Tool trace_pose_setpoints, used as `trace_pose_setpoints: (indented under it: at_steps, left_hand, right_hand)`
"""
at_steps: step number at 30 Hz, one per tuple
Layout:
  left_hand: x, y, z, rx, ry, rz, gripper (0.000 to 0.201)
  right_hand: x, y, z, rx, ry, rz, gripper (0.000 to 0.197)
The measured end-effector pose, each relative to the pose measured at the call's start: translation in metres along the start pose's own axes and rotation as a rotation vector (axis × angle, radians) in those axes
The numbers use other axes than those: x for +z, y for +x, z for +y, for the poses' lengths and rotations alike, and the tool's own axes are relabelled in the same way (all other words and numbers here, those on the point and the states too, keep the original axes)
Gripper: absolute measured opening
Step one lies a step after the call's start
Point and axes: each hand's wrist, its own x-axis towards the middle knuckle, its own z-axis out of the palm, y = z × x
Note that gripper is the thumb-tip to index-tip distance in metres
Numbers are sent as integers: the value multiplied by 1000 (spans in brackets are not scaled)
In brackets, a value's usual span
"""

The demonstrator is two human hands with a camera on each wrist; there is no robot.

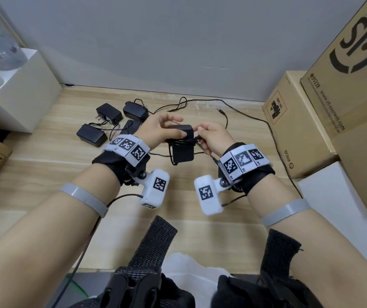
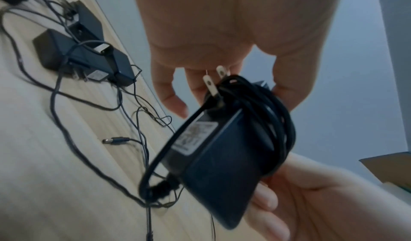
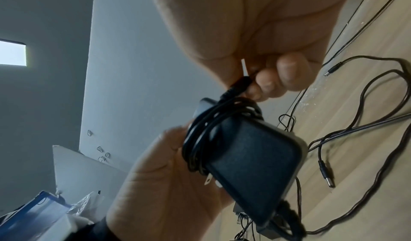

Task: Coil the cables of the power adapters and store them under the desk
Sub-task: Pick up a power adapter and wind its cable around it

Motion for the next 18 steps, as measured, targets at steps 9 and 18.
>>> trace_pose_setpoints:
  at_steps: [9,18]
  left_hand:
    - [12,-4,-3,-62,-28,17,30]
    - [13,-8,-18,-53,-161,137,40]
  right_hand:
    - [4,-17,2,-168,-240,-90,31]
    - [7,-16,8,-9,139,-219,30]
